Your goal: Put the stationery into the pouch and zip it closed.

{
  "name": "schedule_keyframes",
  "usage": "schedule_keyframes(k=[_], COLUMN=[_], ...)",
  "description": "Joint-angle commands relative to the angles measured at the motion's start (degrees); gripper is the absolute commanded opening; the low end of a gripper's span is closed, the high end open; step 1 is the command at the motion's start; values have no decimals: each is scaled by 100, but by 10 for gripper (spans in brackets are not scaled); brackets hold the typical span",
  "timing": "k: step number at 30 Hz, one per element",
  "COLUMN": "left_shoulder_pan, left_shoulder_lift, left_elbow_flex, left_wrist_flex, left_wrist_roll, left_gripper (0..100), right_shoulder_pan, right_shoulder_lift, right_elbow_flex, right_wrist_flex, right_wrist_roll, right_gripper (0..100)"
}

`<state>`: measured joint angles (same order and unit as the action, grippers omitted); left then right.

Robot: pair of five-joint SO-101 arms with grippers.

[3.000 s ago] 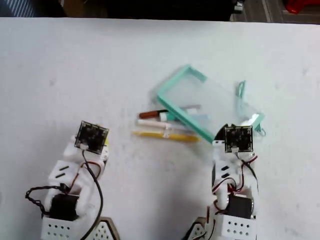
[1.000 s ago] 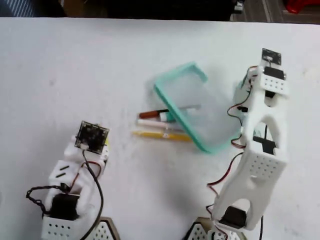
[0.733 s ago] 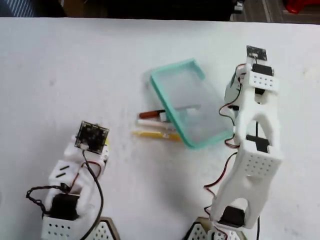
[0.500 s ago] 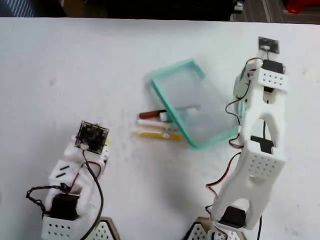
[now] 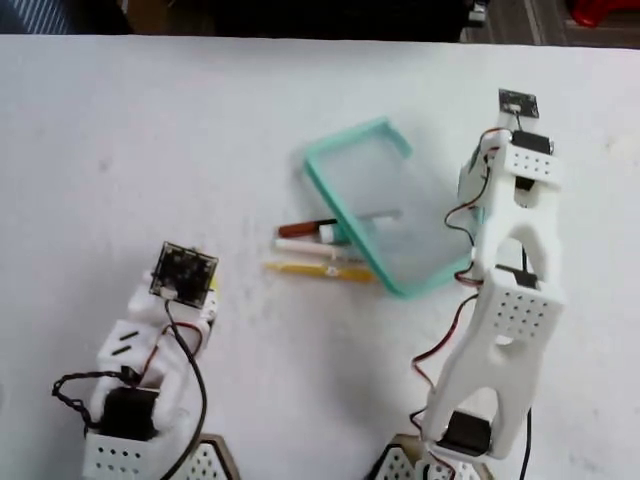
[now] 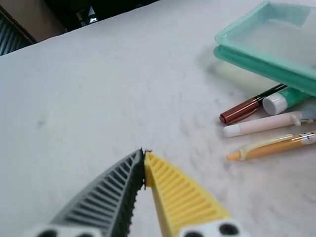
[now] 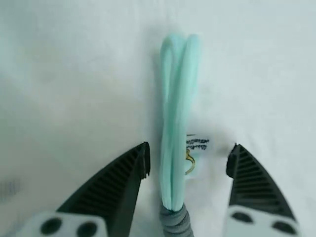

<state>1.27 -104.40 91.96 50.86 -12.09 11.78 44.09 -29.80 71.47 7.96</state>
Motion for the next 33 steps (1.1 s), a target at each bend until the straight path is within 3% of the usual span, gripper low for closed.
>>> schedule_keyframes(k=[1, 6, 8, 10, 19, 25, 33], left_shoulder_pan=[-4, -4, -4, -4, -4, 119, 180], left_shoulder_lift=[-57, -57, -57, -57, -57, -57, -57], left_elbow_flex=[-53, -53, -53, -53, -62, -105, -431], left_wrist_flex=[-141, -141, -141, -141, -88, 123, 571], left_wrist_roll=[53, 53, 62, 62, 62, 88, 97], left_gripper=[24, 24, 24, 24, 27, 181, 172], right_shoulder_pan=[-57, -57, -127, -136, -119, -532, -1130], right_shoulder_lift=[66, 330, 347, 268, -1147, -2053, -2993], right_elbow_flex=[-229, -229, -229, -290, -2163, -3736, -4782], right_wrist_flex=[-207, -435, -400, -251, 1490, 2176, 2686], right_wrist_roll=[88, 554, 976, 1160, 774, 774, 774], right_gripper=[228, 2, 41, 13, 15, 15, 15])
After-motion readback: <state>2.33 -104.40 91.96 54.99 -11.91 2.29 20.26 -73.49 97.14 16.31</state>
